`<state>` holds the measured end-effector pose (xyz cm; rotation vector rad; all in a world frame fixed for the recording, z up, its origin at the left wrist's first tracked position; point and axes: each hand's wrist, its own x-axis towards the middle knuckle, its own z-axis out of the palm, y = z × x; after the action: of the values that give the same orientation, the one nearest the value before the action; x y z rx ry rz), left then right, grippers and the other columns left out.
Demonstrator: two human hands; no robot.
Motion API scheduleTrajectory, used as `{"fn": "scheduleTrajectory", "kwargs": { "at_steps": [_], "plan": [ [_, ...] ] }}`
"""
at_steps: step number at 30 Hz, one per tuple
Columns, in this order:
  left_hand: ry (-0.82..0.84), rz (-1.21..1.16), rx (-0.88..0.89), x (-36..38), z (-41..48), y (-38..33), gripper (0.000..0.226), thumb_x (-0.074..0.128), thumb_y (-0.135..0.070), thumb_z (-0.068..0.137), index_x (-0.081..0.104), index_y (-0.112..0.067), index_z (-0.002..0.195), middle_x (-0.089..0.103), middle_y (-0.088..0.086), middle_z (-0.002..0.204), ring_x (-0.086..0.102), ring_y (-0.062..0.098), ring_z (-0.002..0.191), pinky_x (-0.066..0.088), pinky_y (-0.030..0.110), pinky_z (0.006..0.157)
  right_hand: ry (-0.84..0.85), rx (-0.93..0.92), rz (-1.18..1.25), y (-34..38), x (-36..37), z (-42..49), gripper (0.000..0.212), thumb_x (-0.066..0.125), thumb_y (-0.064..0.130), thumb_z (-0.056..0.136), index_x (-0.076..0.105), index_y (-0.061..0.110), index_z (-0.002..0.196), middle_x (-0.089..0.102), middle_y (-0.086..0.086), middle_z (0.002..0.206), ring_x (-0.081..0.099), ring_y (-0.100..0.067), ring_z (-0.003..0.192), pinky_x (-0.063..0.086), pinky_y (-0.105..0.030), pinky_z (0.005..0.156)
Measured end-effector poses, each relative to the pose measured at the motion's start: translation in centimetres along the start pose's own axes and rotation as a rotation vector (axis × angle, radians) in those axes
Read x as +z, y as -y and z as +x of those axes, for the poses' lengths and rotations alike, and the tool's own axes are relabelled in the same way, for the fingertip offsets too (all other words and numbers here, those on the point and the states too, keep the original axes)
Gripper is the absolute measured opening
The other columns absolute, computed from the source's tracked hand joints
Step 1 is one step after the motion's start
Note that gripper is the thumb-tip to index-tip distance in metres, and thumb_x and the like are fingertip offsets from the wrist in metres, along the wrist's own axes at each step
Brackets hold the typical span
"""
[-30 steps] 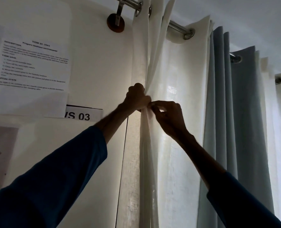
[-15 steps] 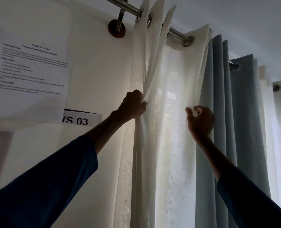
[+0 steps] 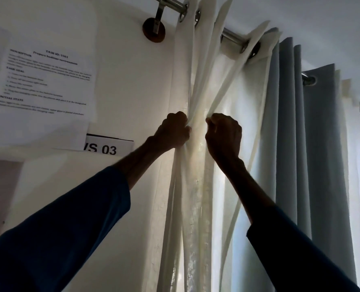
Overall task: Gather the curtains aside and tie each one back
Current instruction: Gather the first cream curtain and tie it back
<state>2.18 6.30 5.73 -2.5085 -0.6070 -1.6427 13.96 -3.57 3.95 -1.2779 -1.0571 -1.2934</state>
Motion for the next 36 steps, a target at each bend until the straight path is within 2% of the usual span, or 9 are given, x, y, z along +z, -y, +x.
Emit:
{"fn": "scheduleTrajectory", "kwargs": {
  "at_steps": [8, 11, 14, 18, 22, 26, 30, 33, 36],
  "plan": [
    [0.039, 0.070, 0.047, 0.2, 0.5, -1.2, 0.030, 0.052, -0.017, 0.098, 0.059, 0.007, 0.116, 0.060, 0.023, 0.121, 0.058, 0.038, 0.115, 0.041, 0.029, 0.084, 0.103, -0.163, 0.021, 3.5, -1.3, 0.1, 0.012, 0.056, 0.008, 0.081, 0.060, 0.003, 0.072, 0.061, -0.010, 0.067, 0.050, -0.029, 0.066, 0.026, -0.033, 0.059],
    [0.004, 0.059, 0.071, 0.1, 0.1, -1.3, 0.031, 0.052, -0.026, 0.101, 0.059, 0.004, 0.099, 0.061, 0.020, 0.105, 0.059, 0.035, 0.099, 0.038, 0.030, 0.074, 0.119, -0.127, -0.017, 0.7, -1.9, -1.1, 0.015, 0.057, 0.007, 0.088, 0.068, 0.004, 0.079, 0.068, -0.011, 0.073, 0.059, -0.034, 0.071, 0.045, -0.039, 0.064],
    [-0.030, 0.014, 0.039, 0.0, -0.2, -1.6, 0.044, 0.056, -0.022, 0.098, 0.032, -0.013, 0.063, 0.043, 0.004, 0.069, 0.045, 0.024, 0.070, 0.031, 0.029, 0.060, 0.102, -0.041, -0.055, -1.9, -2.3, -2.3, 0.028, 0.058, 0.013, 0.096, 0.059, 0.003, 0.070, 0.059, -0.012, 0.062, 0.050, -0.037, 0.062, 0.041, -0.040, 0.059],
    [-0.052, -0.049, -0.011, -0.1, -0.4, -2.7, 0.050, 0.058, -0.021, 0.097, 0.025, -0.014, 0.061, 0.031, -0.002, 0.061, 0.033, 0.012, 0.055, 0.024, 0.027, 0.049, 0.083, 0.026, -0.042, -2.8, -2.9, -2.5, 0.031, 0.060, 0.018, 0.097, 0.057, 0.000, 0.071, 0.058, -0.019, 0.064, 0.054, -0.040, 0.066, 0.044, -0.042, 0.062],
    [0.006, -0.056, 0.021, -0.1, -0.8, -3.9, 0.043, 0.056, -0.029, 0.101, 0.039, -0.008, 0.067, 0.043, 0.004, 0.067, 0.051, 0.024, 0.068, 0.040, 0.033, 0.060, 0.089, -0.001, 0.025, -0.5, -2.8, -2.7, 0.028, 0.060, 0.011, 0.095, 0.053, 0.005, 0.068, 0.054, -0.012, 0.059, 0.044, -0.036, 0.059, 0.042, -0.040, 0.057],
    [0.061, -0.228, -0.017, -0.4, -1.2, -4.5, 0.037, 0.054, -0.026, 0.102, 0.062, 0.010, 0.103, 0.066, 0.025, 0.099, 0.069, 0.039, 0.091, 0.057, 0.035, 0.068, 0.122, -0.010, 0.059, 0.5, -2.6, -3.3, 0.022, 0.057, 0.005, 0.095, 0.068, 0.007, 0.076, 0.068, -0.009, 0.069, 0.055, -0.028, 0.060, 0.048, -0.038, 0.063],
    [0.126, -0.506, -0.116, -0.9, -1.8, -4.7, 0.042, 0.047, -0.033, 0.105, 0.058, -0.003, 0.077, 0.066, 0.020, 0.083, 0.073, 0.035, 0.080, 0.063, 0.043, 0.059, 0.135, -0.034, 0.128, 0.8, -2.6, -4.4, 0.028, 0.056, 0.010, 0.098, 0.069, 0.004, 0.074, 0.068, -0.009, 0.066, 0.057, -0.025, 0.057, 0.049, -0.036, 0.061],
    [0.152, -0.560, -0.202, -1.0, -1.6, -5.3, 0.048, 0.044, -0.047, 0.103, 0.055, -0.007, 0.079, 0.066, 0.014, 0.081, 0.072, 0.028, 0.076, 0.063, 0.044, 0.058, 0.138, -0.055, 0.176, 1.0, -2.6, -4.7, 0.027, 0.058, 0.015, 0.101, 0.075, 0.004, 0.083, 0.075, -0.008, 0.075, 0.065, -0.023, 0.061, 0.053, -0.033, 0.065],
    [0.094, -0.445, -0.186, -1.3, -1.0, -5.7, 0.047, 0.063, -0.050, 0.093, 0.049, -0.005, 0.085, 0.060, 0.006, 0.079, 0.070, 0.023, 0.075, 0.064, 0.041, 0.062, 0.113, -0.088, 0.188, 1.1, -2.7, -4.7, 0.019, 0.062, 0.011, 0.098, 0.079, 0.005, 0.094, 0.079, -0.008, 0.087, 0.072, -0.024, 0.070, 0.052, -0.025, 0.072]
  ]
}}
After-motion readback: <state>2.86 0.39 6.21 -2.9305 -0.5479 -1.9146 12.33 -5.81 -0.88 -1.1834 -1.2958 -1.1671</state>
